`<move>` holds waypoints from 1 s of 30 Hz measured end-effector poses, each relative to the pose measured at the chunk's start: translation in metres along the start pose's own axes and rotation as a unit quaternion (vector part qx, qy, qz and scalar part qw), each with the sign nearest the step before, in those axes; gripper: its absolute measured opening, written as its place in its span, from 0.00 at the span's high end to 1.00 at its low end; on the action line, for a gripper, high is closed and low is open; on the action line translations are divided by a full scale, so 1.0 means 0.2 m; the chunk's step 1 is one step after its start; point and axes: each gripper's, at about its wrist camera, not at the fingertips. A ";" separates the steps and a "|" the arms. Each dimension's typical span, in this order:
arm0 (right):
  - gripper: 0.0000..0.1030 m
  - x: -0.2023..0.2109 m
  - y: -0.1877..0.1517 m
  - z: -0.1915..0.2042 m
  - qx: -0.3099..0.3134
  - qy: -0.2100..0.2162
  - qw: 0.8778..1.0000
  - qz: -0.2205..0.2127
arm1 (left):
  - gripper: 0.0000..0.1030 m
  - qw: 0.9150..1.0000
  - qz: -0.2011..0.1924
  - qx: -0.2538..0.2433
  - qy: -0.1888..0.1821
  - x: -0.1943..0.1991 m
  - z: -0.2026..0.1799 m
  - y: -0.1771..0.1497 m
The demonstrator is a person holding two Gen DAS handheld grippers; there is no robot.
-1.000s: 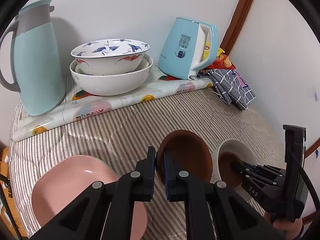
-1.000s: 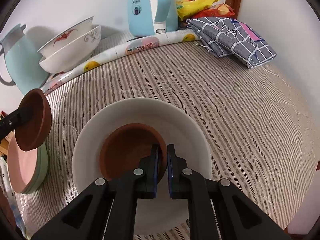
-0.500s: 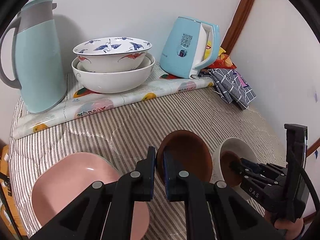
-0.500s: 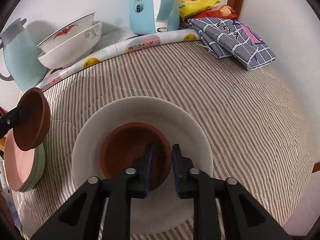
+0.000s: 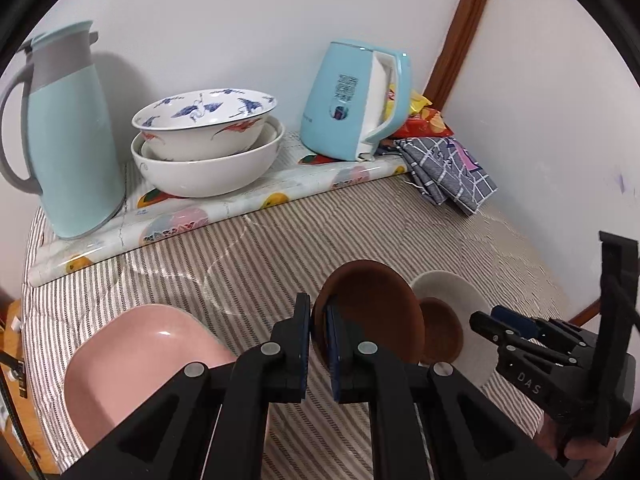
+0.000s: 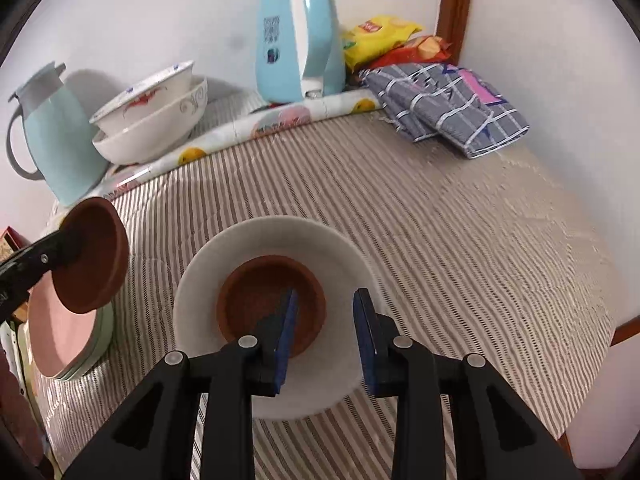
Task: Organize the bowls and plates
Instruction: 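Open the right gripper to release the brown bowl inside the white bowl, then lower the held brown clay bowl into the first one and open the left gripper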
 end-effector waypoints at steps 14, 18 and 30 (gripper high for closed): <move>0.67 0.19 -0.09 -0.23 -0.034 -0.009 0.999 -0.029 | 0.92 0.999 0.003 -0.033 -0.020 0.02 -0.24 -0.02; 0.67 0.21 -0.12 -0.28 -0.040 -0.013 0.999 -0.033 | 0.92 0.999 0.012 -0.044 -0.026 -0.01 -0.31 -0.02; 0.67 0.19 -0.19 -0.43 -0.069 -0.014 0.997 -0.028 | 0.92 0.997 0.044 -0.062 -0.025 -0.16 -0.46 -0.04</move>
Point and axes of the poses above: each gripper's, at about its wrist camera, not at the fingertips, and x roughly against the way its jaws point, z to its left, y to its top, and after that the axes turned 1 degree about -z, right-handed
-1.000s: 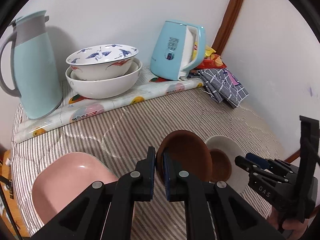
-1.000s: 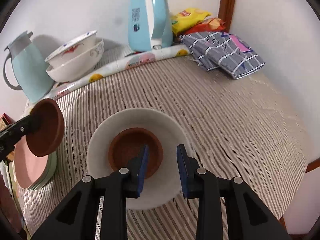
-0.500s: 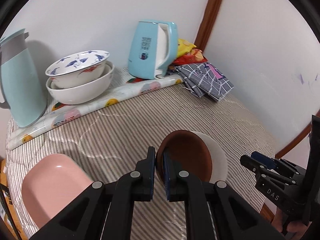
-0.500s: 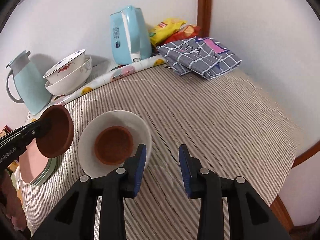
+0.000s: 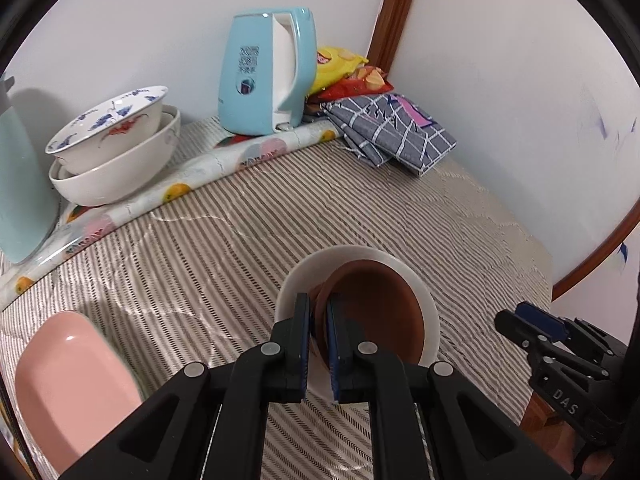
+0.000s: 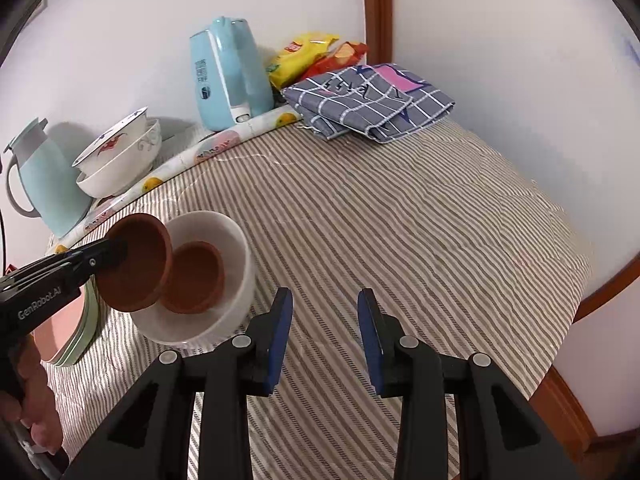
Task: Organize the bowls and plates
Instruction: 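Lower the held brown clay bowl into the first one and open the left gripper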
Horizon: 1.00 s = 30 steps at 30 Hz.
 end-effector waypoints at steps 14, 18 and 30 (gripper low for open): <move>0.67 -0.04 -0.02 -0.04 -0.003 0.008 1.000 0.008 | 0.92 0.999 0.028 0.003 0.017 -0.17 -0.03 -0.01; 0.67 -0.05 -0.02 -0.04 -0.006 0.013 1.000 0.009 | 0.92 0.999 0.030 0.000 0.022 -0.19 -0.03 0.00; 0.67 -0.06 -0.02 -0.02 -0.006 0.017 1.000 0.011 | 0.91 0.999 0.045 0.012 0.002 -0.22 0.00 -0.01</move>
Point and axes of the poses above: each gripper's, at about its wrist camera, not at the fingertips, and x roughly against the way its jaws point, z to its left, y to its top, and after that the axes turned 1 degree about -z, right-handed
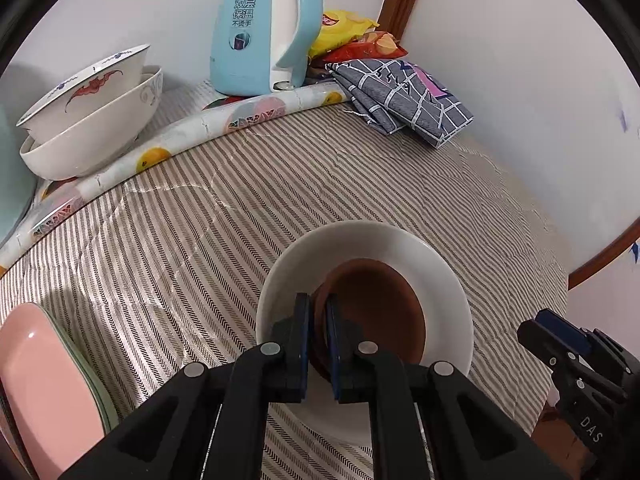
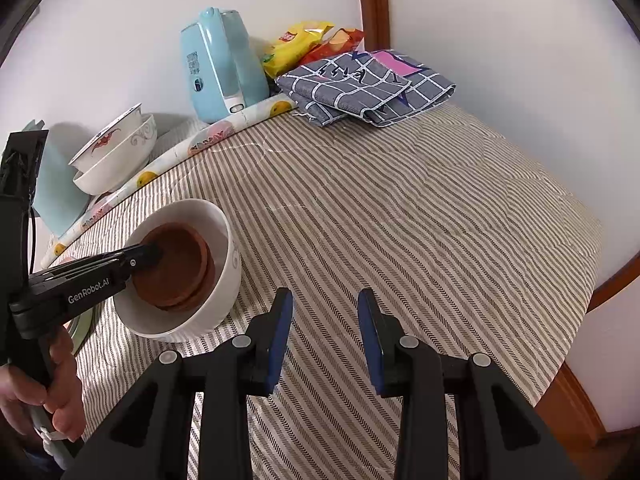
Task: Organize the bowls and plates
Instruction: 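Lower the held brown clay bowl into the first one and open the left gripper, then grasp the white bowl rim with both grippers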
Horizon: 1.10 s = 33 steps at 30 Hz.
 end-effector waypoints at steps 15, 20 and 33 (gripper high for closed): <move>0.65 0.04 0.04 0.11 0.012 0.016 1.000 -0.005 | 0.75 1.000 -0.015 0.001 -0.006 0.11 0.03 0.01; 0.65 0.07 0.04 0.15 0.015 0.020 1.000 -0.011 | 0.74 1.000 -0.028 0.006 0.001 0.18 0.07 0.01; 0.65 -0.01 0.06 0.27 0.026 0.034 0.999 0.002 | 0.74 1.000 -0.010 0.022 0.016 0.15 0.17 -0.02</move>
Point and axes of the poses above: each gripper's, at about its wrist camera, not at the fingertips, and x roughly against the way its jaws point, z to its left, y to its top, and after that the axes turned 1 degree about -z, right-handed
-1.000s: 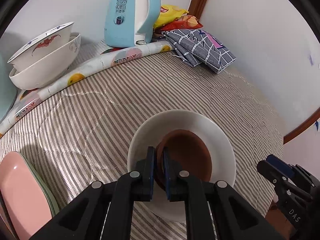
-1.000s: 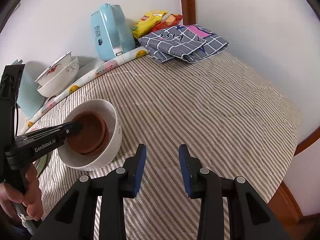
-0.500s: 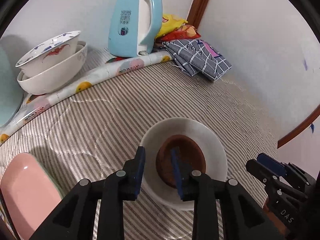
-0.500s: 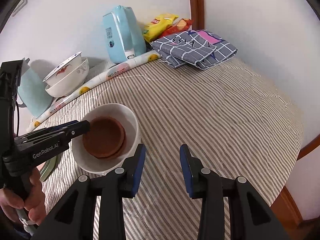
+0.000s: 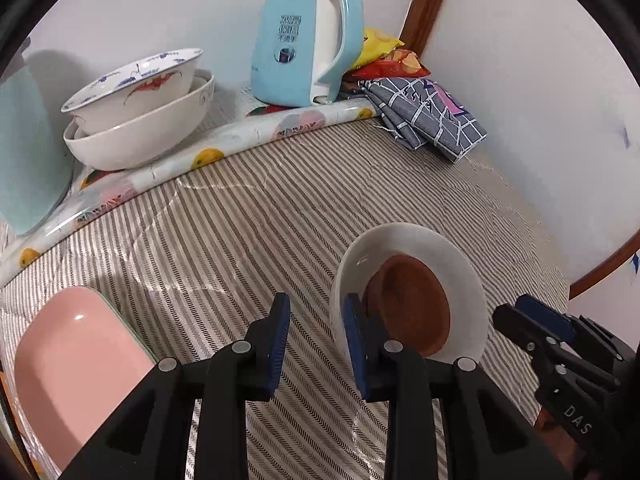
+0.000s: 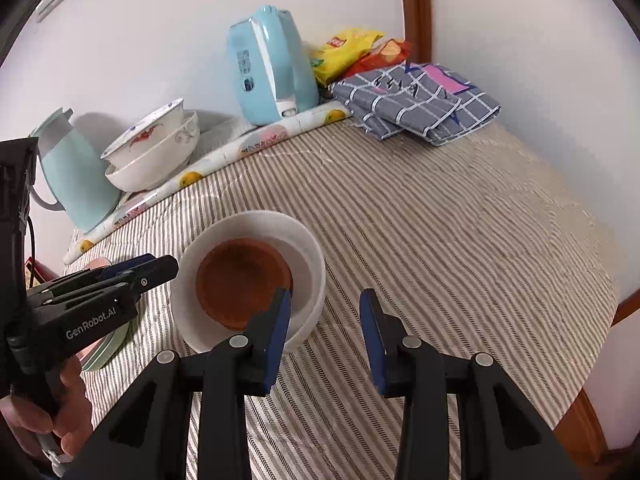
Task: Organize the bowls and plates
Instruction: 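Grasp the white bowl rim with both grippers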
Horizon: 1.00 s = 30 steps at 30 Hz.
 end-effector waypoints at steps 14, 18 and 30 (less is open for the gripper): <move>0.71 -0.15 0.00 0.02 0.008 -0.010 1.000 0.022 | 0.74 1.000 0.023 -0.005 -0.007 -0.14 -0.01 0.00; 0.76 -0.17 0.00 0.01 0.003 -0.009 1.000 0.025 | 0.74 1.000 0.028 -0.008 -0.010 -0.17 -0.02 0.00; 0.76 -0.24 0.02 0.03 0.010 -0.015 0.999 0.026 | 0.74 0.999 0.036 -0.014 -0.001 -0.25 -0.04 0.00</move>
Point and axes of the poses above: each gripper's, at about its wrist camera, not at the fingertips, and x roughly against the way its jaws point, z to its left, y to its top, and after that the axes turned 1 degree about -z, right-handed
